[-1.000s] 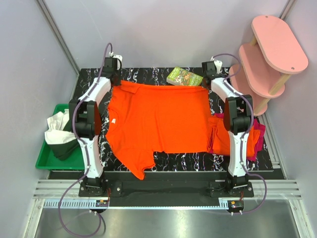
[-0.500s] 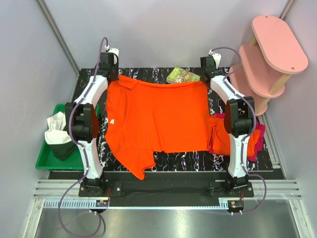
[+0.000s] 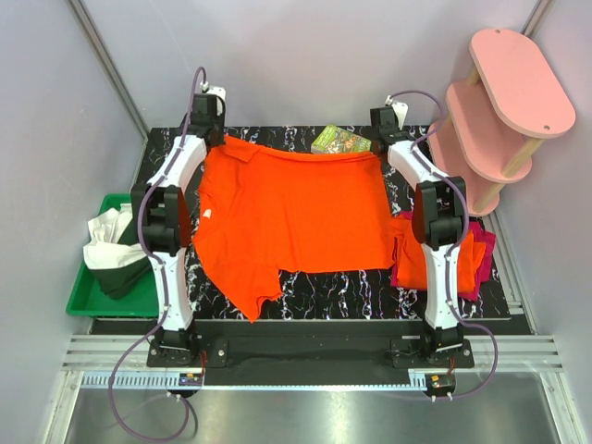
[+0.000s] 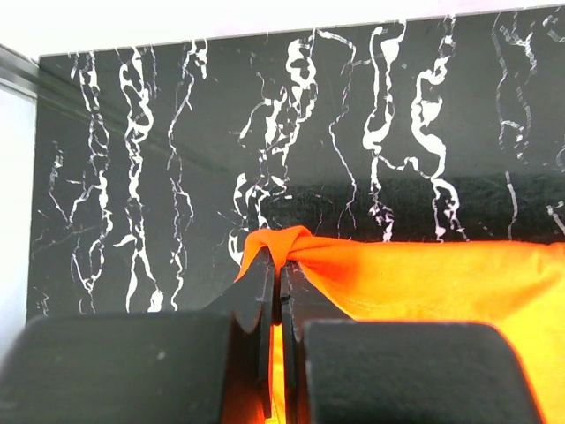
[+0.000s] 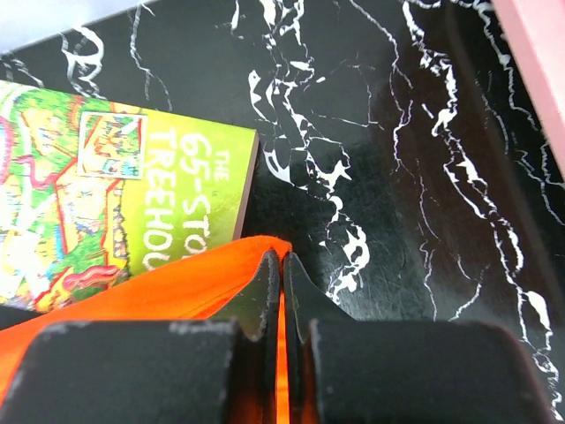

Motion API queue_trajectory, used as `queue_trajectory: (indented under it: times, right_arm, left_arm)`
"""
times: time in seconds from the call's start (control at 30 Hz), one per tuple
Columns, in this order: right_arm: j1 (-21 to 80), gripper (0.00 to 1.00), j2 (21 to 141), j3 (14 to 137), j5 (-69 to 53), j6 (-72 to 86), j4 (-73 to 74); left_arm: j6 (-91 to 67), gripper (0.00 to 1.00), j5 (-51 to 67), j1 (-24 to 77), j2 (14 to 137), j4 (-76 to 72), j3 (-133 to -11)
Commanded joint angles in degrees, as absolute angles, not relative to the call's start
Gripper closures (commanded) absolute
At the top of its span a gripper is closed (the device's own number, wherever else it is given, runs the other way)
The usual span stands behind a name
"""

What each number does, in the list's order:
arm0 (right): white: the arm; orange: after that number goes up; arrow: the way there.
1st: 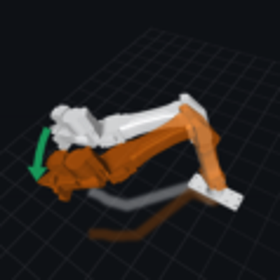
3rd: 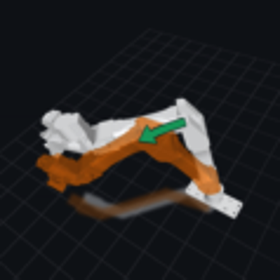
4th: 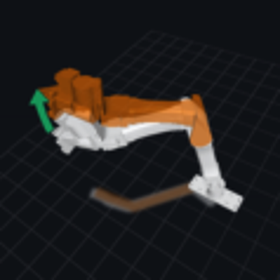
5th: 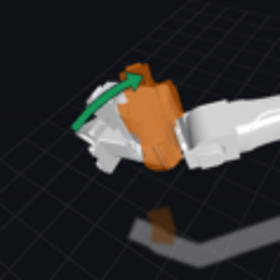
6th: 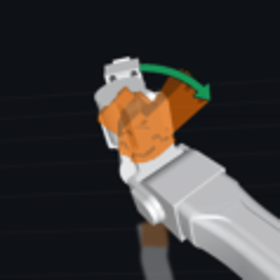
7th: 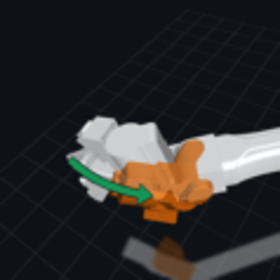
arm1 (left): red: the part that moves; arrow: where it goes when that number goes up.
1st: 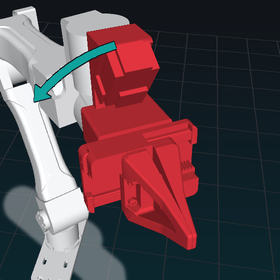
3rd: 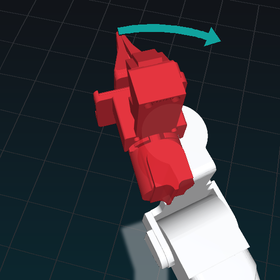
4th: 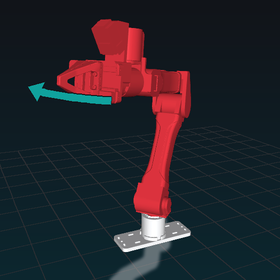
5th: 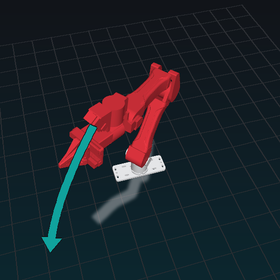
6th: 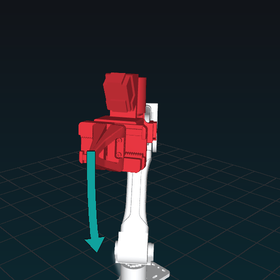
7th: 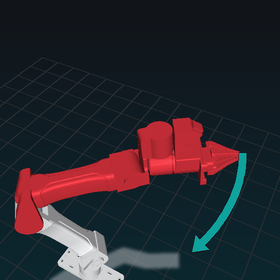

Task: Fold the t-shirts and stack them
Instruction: Fold the flattened tshirt in 1/3 of the way

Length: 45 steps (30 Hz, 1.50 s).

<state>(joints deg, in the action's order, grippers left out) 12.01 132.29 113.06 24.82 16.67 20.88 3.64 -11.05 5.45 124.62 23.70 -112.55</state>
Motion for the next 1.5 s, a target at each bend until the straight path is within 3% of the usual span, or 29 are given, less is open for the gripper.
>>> queue_trajectory:
  times: [0.0, 0.3, 0.63, 0.97, 1.47]
  right_arm:
    - [11.3, 1.0, 133.9, 116.8, 25.4, 16.5, 20.1]
    - [11.2, 1.0, 133.1, 116.6, 24.6, 17.4, 20.7]
    - [12.5, 1.0, 124.4, 106.2, 25.8, 18.2, 20.0]
    - [15.0, 1.0, 115.2, 93.4, 26.8, 21.2, 18.5]
    - [15.6, 1.0, 113.5, 81.6, 26.1, 25.1, 18.3]
  left_arm:
    - [4.4, 1.0, -12.9, 5.2, 125.9, 21.7, -116.1]
    - [3.1, 1.0, -12.1, 5.2, 124.6, 21.7, -115.3]
    - [2.6, 1.0, -11.5, 5.1, 112.8, 19.0, -99.5]
    - [0.6, 1.0, -9.8, 4.8, 103.4, 19.1, -91.4]
    - [0.6, 1.0, -9.2, 5.9, 99.6, 19.3, -76.2]
